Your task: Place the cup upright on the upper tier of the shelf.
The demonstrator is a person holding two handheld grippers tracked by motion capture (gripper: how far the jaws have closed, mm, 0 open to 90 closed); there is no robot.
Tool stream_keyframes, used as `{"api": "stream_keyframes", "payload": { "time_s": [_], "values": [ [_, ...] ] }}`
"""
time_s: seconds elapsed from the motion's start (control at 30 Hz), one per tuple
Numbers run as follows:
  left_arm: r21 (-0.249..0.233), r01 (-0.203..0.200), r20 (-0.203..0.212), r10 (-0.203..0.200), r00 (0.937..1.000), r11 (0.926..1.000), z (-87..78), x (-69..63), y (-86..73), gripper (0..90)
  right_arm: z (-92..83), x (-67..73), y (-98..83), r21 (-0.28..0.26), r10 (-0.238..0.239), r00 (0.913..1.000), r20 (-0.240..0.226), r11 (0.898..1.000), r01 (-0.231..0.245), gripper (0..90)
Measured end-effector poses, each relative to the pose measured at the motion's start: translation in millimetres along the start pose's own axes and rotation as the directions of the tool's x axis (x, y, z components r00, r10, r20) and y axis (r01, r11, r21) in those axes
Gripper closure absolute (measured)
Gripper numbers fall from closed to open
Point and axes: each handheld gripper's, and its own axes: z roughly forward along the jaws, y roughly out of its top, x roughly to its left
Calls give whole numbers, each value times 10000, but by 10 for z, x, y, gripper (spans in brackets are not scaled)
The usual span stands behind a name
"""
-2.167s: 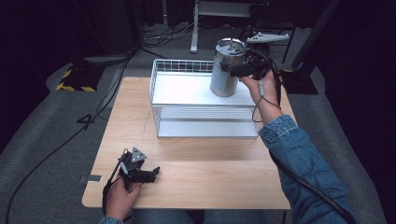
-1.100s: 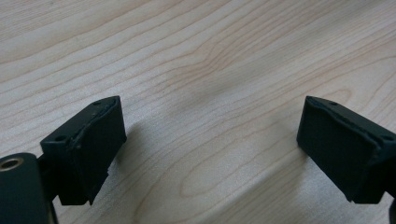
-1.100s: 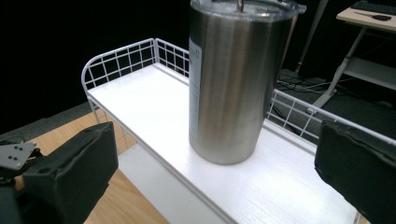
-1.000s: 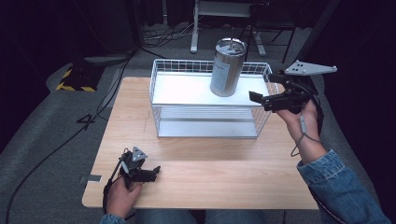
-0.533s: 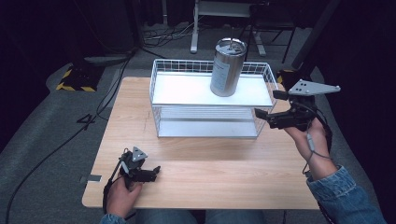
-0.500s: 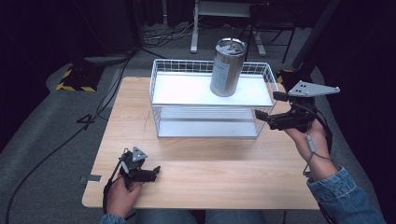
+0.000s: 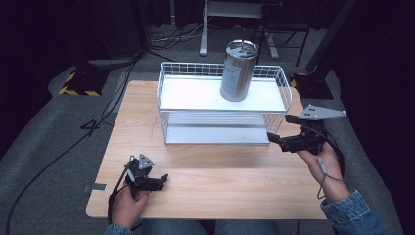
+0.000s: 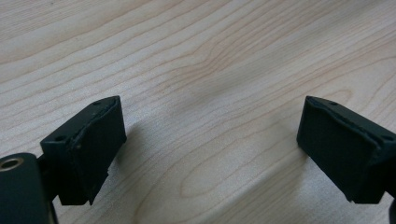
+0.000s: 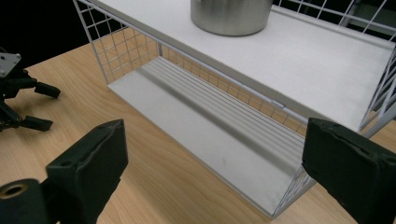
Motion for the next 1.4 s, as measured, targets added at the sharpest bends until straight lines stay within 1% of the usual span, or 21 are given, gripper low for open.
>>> {"api": "stream_keyframes", "payload": {
  "time_s": [0.1, 0.17, 0.27, 0.47, 0.5, 0.63, 0.83, 0.93, 1.07, 1.23, 1.33, 1.4],
  "values": [
    [0, 4, -2, -4, 10000, 10000, 0, 0, 0, 85, 46, 17, -110, 15, 5, 10000, 3, 10000, -5, 82],
    [-1, 2, -1, -2, 10000, 10000, 0, 0, 0, 85, 86, 32, -192, 135, -18, 10000, 57, 9999, 17, 82],
    [4, 8, -8, -8, 10000, 10000, 0, -1, 0, 85, 157, 50, -319, 412, 8, 10000, -27, 9992, -7, 82],
    [0, -1, -2, 1, 10000, 10000, 0, 0, 0, 85, 309, 91, -567, 803, 251, 9995, -190, 9965, -235, 88],
    [-1, -1, -3, 1, 10000, 10000, 0, 0, 0, 85, 333, 97, -605, 884, 194, 9997, -174, 9959, -178, 88],
    [0, 4, -1, -4, 10000, 10000, 0, 0, 0, 85, 436, 140, -738, 1350, 71, 10000, -10, 9908, -69, 88],
    [-1, 6, 0, -6, 10000, 10000, 0, 0, 0, 85, 605, 217, -935, 1766, 42, 10000, -48, 9843, -33, 88],
    [1, -2, -1, 2, 10000, 10000, 0, 0, 0, 85, 680, 246, -1024, 1928, 173, 9997, -197, 9811, -132, 88],
    [-2, 2, -2, -2, 10000, 10000, 0, 0, 0, 85, 756, 276, -1128, 2038, 321, 9989, -340, 9787, -245, 88],
    [-1, 1, -4, -1, 10000, 10000, 0, 0, 0, 85, 824, 308, -1254, 2244, 453, 9983, -367, 9738, -359, 88],
    [-2, 0, -2, 0, 10000, 10000, 0, 0, 0, 85, 850, 324, -1322, 2222, 358, 9985, -416, 9747, -257, 95],
    [5, 6, -5, -6, 10000, 10000, 0, 0, 0, 85, 864, 339, -1360, 2151, 392, 9982, -454, 9762, -285, 96]
  ]
}}
